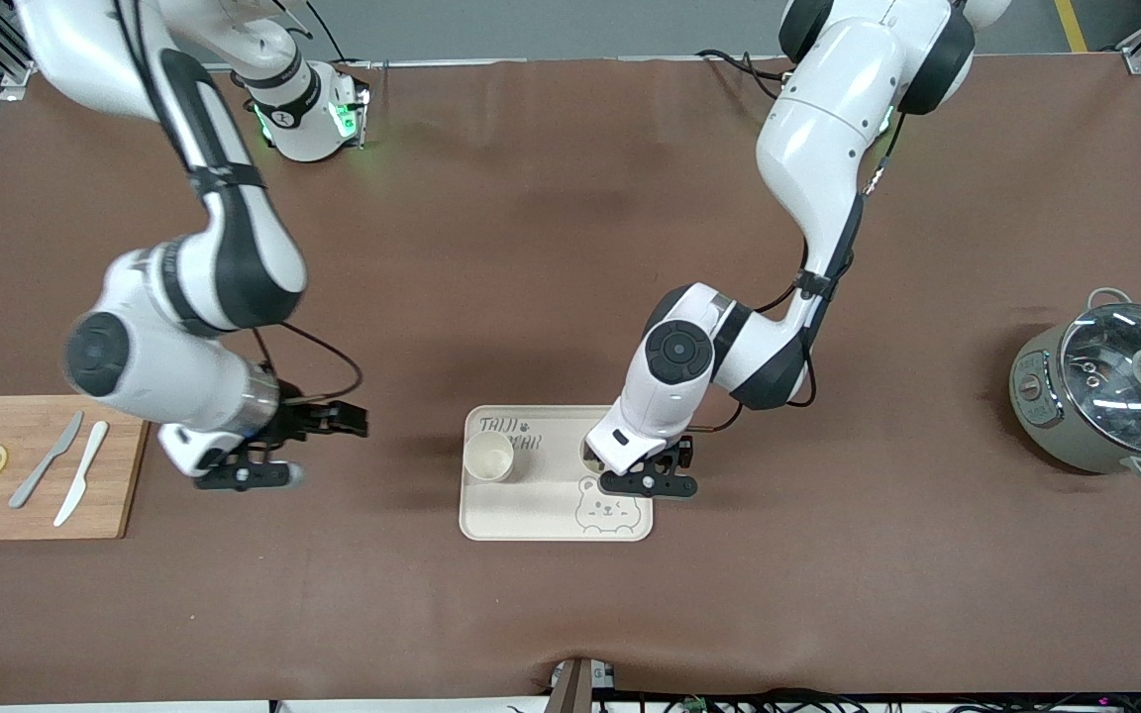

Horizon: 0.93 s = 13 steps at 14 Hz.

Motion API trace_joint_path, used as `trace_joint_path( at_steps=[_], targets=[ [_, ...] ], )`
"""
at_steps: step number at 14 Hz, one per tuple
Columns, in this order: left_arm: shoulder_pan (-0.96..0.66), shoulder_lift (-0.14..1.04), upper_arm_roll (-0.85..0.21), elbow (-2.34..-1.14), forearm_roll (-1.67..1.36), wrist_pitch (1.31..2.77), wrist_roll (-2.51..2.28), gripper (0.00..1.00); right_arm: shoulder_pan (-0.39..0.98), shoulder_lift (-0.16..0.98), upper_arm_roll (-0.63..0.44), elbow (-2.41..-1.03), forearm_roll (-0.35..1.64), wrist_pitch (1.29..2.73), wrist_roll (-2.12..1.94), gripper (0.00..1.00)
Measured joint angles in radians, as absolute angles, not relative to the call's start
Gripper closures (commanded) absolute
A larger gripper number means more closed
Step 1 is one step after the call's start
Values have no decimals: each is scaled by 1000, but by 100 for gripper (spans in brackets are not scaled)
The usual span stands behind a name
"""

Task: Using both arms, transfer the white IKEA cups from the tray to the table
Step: 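Close the left gripper and the right gripper on the cup rims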

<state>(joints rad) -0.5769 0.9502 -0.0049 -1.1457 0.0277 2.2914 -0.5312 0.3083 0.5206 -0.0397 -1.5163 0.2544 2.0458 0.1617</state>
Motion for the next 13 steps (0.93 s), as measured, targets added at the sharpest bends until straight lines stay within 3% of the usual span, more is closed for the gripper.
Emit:
trace_joint_path(
  at_steps=[3, 4, 8, 13],
  targets=[
    [-580, 968, -5, -1145, 28, 2314, -540, 0, 379, 582, -42, -1458, 230, 2057, 234, 0],
    [-581, 973, -5, -1145, 28, 2318, -554, 99, 392, 603, -42, -1433, 219, 2057, 256, 0],
    [-592, 981, -6, -1145, 27, 2321, -640, 100, 413, 688, -43, -1347, 212, 2068, 286, 0],
    [-592, 982, -6, -1145, 27, 2321, -652, 100, 445, 795, -42, -1319, 212, 2190, 292, 0]
  ],
)
